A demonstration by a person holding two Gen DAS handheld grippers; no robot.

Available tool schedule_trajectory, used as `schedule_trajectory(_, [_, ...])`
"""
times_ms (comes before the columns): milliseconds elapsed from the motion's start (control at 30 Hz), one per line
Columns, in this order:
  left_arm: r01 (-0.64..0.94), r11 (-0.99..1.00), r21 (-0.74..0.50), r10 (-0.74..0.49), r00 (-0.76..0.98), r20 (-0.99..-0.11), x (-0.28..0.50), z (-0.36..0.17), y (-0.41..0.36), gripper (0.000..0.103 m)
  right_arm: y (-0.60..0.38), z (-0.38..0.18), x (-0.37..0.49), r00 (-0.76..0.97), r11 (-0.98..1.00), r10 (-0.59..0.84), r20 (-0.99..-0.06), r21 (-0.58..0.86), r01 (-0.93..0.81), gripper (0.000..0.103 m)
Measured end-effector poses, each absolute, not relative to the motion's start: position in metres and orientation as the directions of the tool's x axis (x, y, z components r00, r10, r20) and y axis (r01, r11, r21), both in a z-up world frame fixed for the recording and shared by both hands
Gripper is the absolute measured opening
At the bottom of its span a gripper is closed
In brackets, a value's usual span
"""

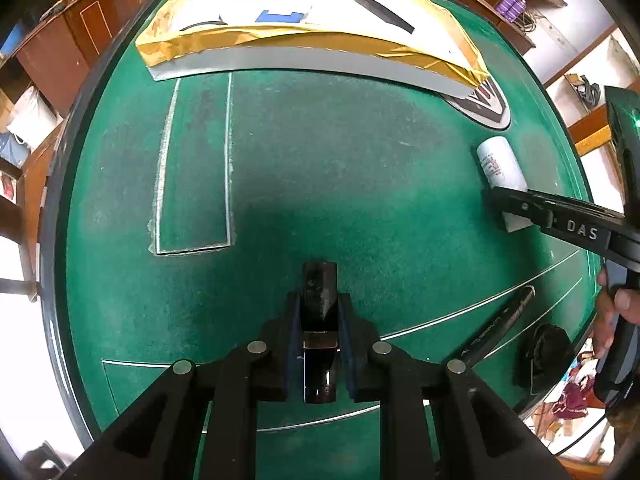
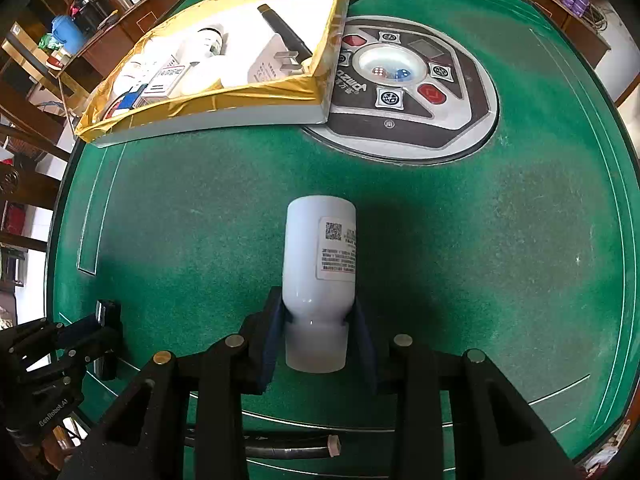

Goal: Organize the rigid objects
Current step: 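Carry the lipstick with the left tool while the right tool carries the white bottle to the box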

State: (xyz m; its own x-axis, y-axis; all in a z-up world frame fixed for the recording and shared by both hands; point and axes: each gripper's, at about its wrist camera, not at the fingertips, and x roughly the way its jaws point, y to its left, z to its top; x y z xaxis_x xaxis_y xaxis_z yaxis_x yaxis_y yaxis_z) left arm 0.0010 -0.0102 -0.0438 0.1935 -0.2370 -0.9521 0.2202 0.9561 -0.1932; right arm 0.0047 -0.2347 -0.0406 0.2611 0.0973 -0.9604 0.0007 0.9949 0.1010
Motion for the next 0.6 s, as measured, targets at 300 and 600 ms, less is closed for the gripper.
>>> schedule_trajectory(300, [0.207, 0.958, -0.196, -0.242, 0.224, -0.944, 0.011, -0.031, -0.001, 0.018, -0.234, -0.031, 0.013, 0.275, 0.993, 0.120, -0.954, 0.121, -0.014, 0.033])
schedule_trajectory(600, [0.211, 0.959, -0.188, -0.240, 0.252, -0.937, 0.026, -0.018, -0.012, 0.018, -0.225, -0.016, 0.018, 0.302, 0.988, 0.153, -0.941, 0.147, -0.042, 0.033])
